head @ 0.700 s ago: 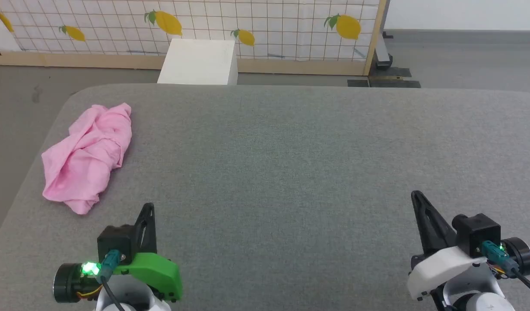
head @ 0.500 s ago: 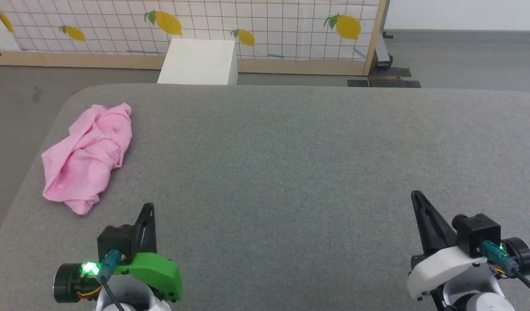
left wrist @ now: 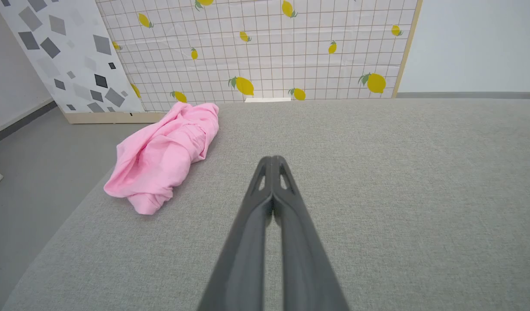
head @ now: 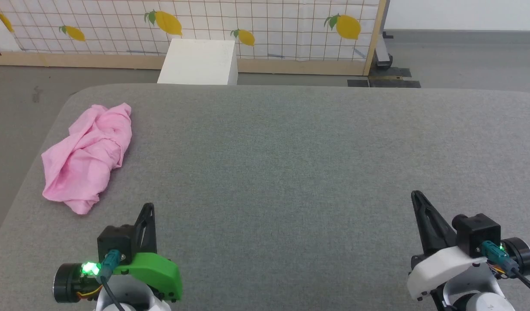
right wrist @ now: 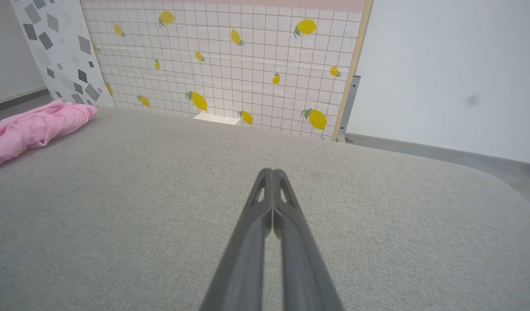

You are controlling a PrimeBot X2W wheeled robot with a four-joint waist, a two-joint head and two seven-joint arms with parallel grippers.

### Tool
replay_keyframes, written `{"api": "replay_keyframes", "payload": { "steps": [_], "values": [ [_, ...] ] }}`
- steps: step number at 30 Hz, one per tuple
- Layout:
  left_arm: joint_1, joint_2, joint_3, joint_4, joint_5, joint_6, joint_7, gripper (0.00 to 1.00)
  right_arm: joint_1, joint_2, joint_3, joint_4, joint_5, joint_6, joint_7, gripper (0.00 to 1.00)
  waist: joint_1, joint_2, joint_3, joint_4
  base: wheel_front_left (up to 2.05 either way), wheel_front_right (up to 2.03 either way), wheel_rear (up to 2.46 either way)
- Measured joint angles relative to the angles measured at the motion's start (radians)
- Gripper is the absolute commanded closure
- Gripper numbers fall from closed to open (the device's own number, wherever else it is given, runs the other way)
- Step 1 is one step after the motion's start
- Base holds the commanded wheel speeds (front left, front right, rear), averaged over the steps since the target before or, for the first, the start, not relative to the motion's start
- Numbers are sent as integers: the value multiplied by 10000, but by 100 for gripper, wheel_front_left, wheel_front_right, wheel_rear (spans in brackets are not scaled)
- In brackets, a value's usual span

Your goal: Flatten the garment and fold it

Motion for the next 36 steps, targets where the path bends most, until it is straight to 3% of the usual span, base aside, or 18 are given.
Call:
{"api": "replay_keyframes", "payload": {
  "steps": [27,28,36],
  "values": [
    [-1,0,0,0,0,0,-2,100,0,0,0,0,0,2,0,100,0,0,0,0,0,0,0],
    [3,2,-4,2,-10,-2,-2,0,2,-2,0,0,4,2,0,0,0,-1,0,0,0,0,0],
    [8,2,-35,4,-61,-2,-2,0,6,-8,-2,0,4,2,0,0,0,0,0,0,0,0,0]
  ]
}}
